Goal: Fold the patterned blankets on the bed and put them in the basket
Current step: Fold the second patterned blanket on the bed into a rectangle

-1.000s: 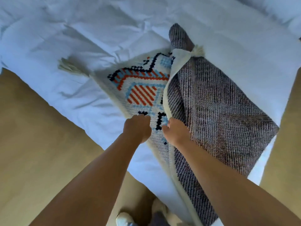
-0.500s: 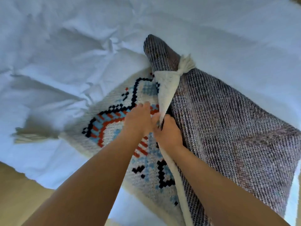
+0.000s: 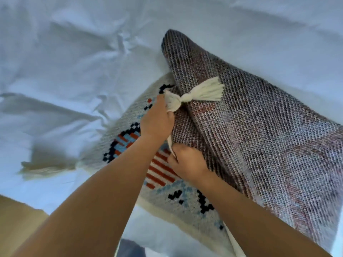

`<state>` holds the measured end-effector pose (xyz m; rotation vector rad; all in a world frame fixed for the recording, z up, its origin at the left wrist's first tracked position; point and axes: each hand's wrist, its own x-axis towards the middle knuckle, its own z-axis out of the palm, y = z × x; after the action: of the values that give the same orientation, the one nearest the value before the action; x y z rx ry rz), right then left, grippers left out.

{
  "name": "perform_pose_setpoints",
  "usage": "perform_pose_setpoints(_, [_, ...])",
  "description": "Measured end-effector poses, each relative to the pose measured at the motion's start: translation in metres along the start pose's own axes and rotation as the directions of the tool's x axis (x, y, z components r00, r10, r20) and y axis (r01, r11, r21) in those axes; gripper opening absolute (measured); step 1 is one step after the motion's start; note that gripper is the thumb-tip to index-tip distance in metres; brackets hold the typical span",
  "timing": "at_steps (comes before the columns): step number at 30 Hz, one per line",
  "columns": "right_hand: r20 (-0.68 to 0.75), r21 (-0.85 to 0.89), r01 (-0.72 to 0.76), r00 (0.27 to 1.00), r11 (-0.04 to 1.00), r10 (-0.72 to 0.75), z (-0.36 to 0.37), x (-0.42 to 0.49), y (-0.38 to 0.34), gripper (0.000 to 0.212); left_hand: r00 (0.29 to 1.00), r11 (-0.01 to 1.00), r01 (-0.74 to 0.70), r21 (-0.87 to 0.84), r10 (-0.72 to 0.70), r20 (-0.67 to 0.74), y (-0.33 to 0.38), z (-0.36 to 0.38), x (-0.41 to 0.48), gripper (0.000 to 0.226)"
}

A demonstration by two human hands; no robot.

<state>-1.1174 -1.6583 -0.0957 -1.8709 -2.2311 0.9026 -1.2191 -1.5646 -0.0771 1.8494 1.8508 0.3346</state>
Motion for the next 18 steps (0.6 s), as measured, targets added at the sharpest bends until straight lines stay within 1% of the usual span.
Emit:
perform_pose_setpoints(5, [0.138, -0.031, 0.063, 0.989, 0.998, -0.058, 0.032, -0.021, -0.059, 0.014, 0.998, 0.997, 0.03, -0.072, -0.026, 0.059, -0.072, -0.027, -0.056, 0.053])
perform_pose_setpoints(8, [0.16, -0.061, 0.083, 0.984, 0.995, -0.073, 0.068, -0.038, -0.098, 0.018, 0.995, 0.995, 0.085, -0.054, -0.082, 0.061, -0.119, -0.039, -0.089, 0.055])
perform_pose_setpoints(10, [0.183, -0.094, 0.056, 0.982, 0.994, -0.038, 0.092, -0.043, -0.121, 0.021, 0.988, 0.989, 0.146, -0.013, -0.145, 0.055, -0.155, -0.048, -0.11, 0.05])
perform_pose_setpoints(13, [0.177, -0.149, -0.067, 0.98, 0.987, 0.093, 0.112, -0.04, -0.137, 0.025, 0.966, 0.973, 0.219, 0.067, -0.226, 0.123, -0.201, -0.061, -0.128, 0.041])
perform_pose_setpoints(14, [0.166, -0.163, -0.103, 0.977, 0.981, 0.13, 0.115, -0.037, -0.138, 0.026, 0.961, 0.97, 0.229, 0.08, -0.238, 0.142, -0.21, -0.064, -0.128, 0.043])
perform_pose_setpoints(16, [0.149, -0.167, -0.145, 0.974, 0.975, 0.17, 0.119, -0.034, -0.138, 0.027, 0.957, 0.966, 0.242, 0.093, -0.253, 0.138, -0.217, -0.067, -0.121, 0.062])
perform_pose_setpoints(17, [0.138, -0.161, -0.158, 0.974, 0.974, 0.181, 0.12, -0.033, -0.139, 0.026, 0.963, 0.968, 0.226, 0.108, -0.239, 0.126, -0.216, -0.069, -0.115, 0.074])
perform_pose_setpoints(18, [0.124, -0.154, -0.168, 0.974, 0.974, 0.188, 0.12, -0.034, -0.139, 0.026, 0.975, 0.975, 0.173, 0.142, -0.19, 0.117, -0.213, -0.071, -0.11, 0.084])
